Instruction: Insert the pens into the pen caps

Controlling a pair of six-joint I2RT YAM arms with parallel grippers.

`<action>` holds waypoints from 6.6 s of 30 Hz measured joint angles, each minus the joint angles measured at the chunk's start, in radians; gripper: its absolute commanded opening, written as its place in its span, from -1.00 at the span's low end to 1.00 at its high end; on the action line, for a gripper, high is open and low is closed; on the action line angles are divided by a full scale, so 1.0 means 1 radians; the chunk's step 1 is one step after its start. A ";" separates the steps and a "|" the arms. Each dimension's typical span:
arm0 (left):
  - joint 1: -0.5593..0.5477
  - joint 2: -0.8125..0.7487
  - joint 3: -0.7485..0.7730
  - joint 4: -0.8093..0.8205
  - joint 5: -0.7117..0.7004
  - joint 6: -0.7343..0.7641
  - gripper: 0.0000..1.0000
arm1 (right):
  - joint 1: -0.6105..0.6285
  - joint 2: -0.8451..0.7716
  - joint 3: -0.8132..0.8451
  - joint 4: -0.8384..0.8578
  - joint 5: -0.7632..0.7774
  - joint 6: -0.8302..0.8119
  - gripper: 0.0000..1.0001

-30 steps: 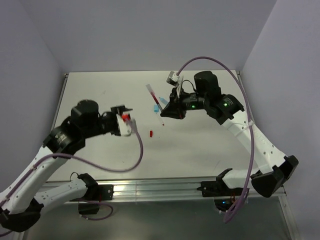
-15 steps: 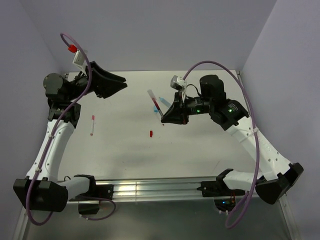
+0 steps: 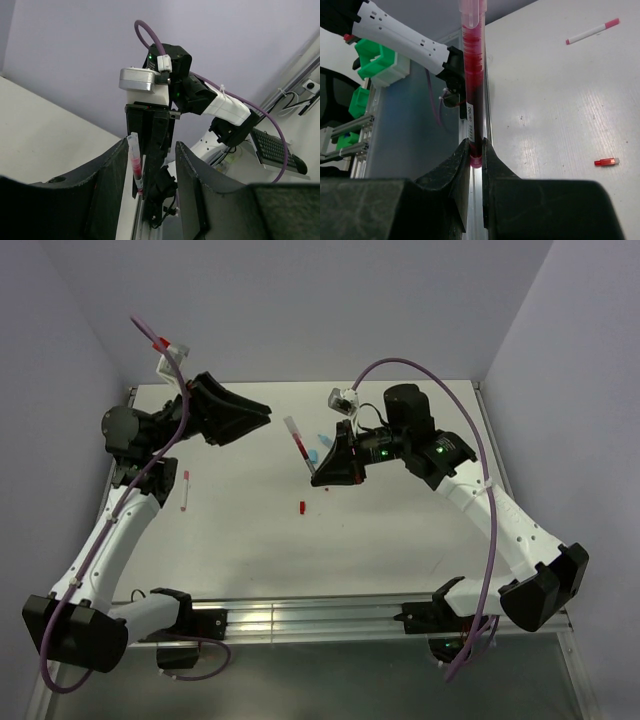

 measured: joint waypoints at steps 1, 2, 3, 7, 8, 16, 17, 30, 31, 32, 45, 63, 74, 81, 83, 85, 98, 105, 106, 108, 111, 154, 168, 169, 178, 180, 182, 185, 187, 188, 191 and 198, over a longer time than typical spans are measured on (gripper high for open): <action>-0.013 0.001 -0.005 0.003 -0.006 -0.001 -0.05 | 0.000 0.001 0.000 0.005 -0.001 0.006 -1.00; -0.025 0.003 -0.011 0.005 -0.011 -0.002 -0.05 | 0.000 0.001 0.000 0.010 -0.002 0.010 -1.00; -0.033 0.005 -0.015 0.005 -0.018 -0.001 -0.04 | 0.000 0.000 0.000 0.016 -0.003 0.015 -1.00; -0.055 0.016 -0.031 0.000 -0.048 0.000 -0.03 | 0.000 0.000 0.000 0.024 -0.005 0.020 -1.00; -0.057 0.020 -0.031 -0.001 -0.054 0.000 -0.03 | 0.000 0.000 0.000 0.024 -0.005 0.020 -1.00; -0.092 0.040 -0.031 -0.007 -0.092 0.003 -0.05 | 0.002 0.001 -0.002 0.025 -0.010 0.027 -1.00; -0.096 0.041 -0.031 -0.008 -0.094 0.003 -0.06 | 0.002 0.001 -0.002 0.026 -0.011 0.029 -1.00; -0.143 0.059 -0.018 -0.008 -0.102 0.014 -0.20 | 0.014 0.001 -0.002 0.027 -0.013 0.035 -1.00; -0.146 0.059 -0.018 -0.008 -0.102 0.015 -0.24 | 0.014 0.001 -0.002 0.027 -0.013 0.035 -1.00; -0.148 0.059 -0.018 -0.009 -0.102 0.015 -0.27 | 0.014 0.001 -0.002 0.027 -0.013 0.035 -1.00; -0.159 0.058 -0.029 -0.008 -0.120 0.038 -0.99 | 0.018 0.010 0.004 0.031 -0.019 0.042 -1.00; -0.192 -0.013 -0.146 0.041 -0.299 0.089 -0.99 | 0.019 0.072 0.100 -0.085 -0.017 0.081 -1.00; -0.218 -0.035 -0.200 0.083 -0.386 0.089 -0.99 | 0.019 0.100 0.148 -0.145 -0.024 0.087 -1.00; -0.239 -0.050 -0.227 0.105 -0.430 0.089 -0.99 | 0.018 0.102 0.169 -0.184 -0.023 0.087 -1.00; -0.242 -0.055 -0.235 0.109 -0.436 0.089 -0.99 | 0.018 0.102 0.174 -0.195 -0.024 0.086 -1.00; -0.243 -0.057 -0.235 0.106 -0.440 0.090 -0.99 | 0.018 0.102 0.175 -0.199 -0.023 0.086 -1.00; -0.177 -0.012 -0.107 -0.037 -0.342 0.134 -0.99 | 0.008 0.089 0.123 -0.069 0.001 0.088 -1.00; -0.141 0.036 -0.024 -0.122 -0.264 0.168 -0.99 | 0.000 0.085 0.105 0.003 0.023 0.100 0.28; -0.133 0.042 -0.007 -0.150 -0.254 0.185 -0.99 | -0.002 0.082 0.103 0.018 0.030 0.102 0.35; -0.118 0.058 0.034 -0.206 -0.243 0.219 -0.99 | -0.003 0.068 0.092 0.037 0.046 0.098 0.55; -0.076 0.083 0.121 -0.352 -0.240 0.320 -0.99 | -0.004 0.040 0.065 0.047 0.066 0.090 0.72; 0.324 0.995 0.639 -1.508 -0.871 1.172 -0.99 | -0.013 0.042 0.006 -0.053 0.228 -0.019 0.87; 0.324 1.054 0.655 -1.498 -0.872 1.133 -0.89 | -0.013 0.064 0.006 -0.066 0.228 -0.019 0.88; 0.324 1.054 0.653 -1.498 -0.874 1.132 -0.88 | -0.013 0.066 0.006 -0.067 0.227 -0.019 0.88; 0.324 1.059 0.635 -1.484 -0.902 1.128 -0.81 | -0.013 0.074 0.006 -0.068 0.227 -0.019 0.88; 0.324 1.062 0.635 -1.482 -0.906 1.126 -0.76 | -0.013 0.076 0.006 -0.068 0.227 -0.019 0.88; 0.324 1.067 0.634 -1.479 -0.909 1.125 -0.74 | -0.013 0.076 0.006 -0.068 0.227 -0.019 0.88; 0.324 1.067 0.634 -1.477 -0.917 1.120 -0.66 | -0.013 0.076 0.006 -0.069 0.227 -0.019 0.88; 0.324 1.067 0.634 -1.477 -0.922 1.117 -0.60 | -0.013 0.076 0.006 -0.069 0.228 -0.019 0.88; 0.324 1.067 0.634 -1.477 -0.925 1.114 -0.58 | -0.013 0.076 0.006 -0.069 0.228 -0.019 0.88; 0.323 1.067 0.634 -1.476 -0.933 1.110 -0.35 | -0.013 0.076 0.006 -0.070 0.228 -0.019 0.88; 0.322 1.081 0.703 -1.504 -0.942 1.104 -0.27 | -0.013 0.076 0.006 -0.071 0.230 -0.019 0.88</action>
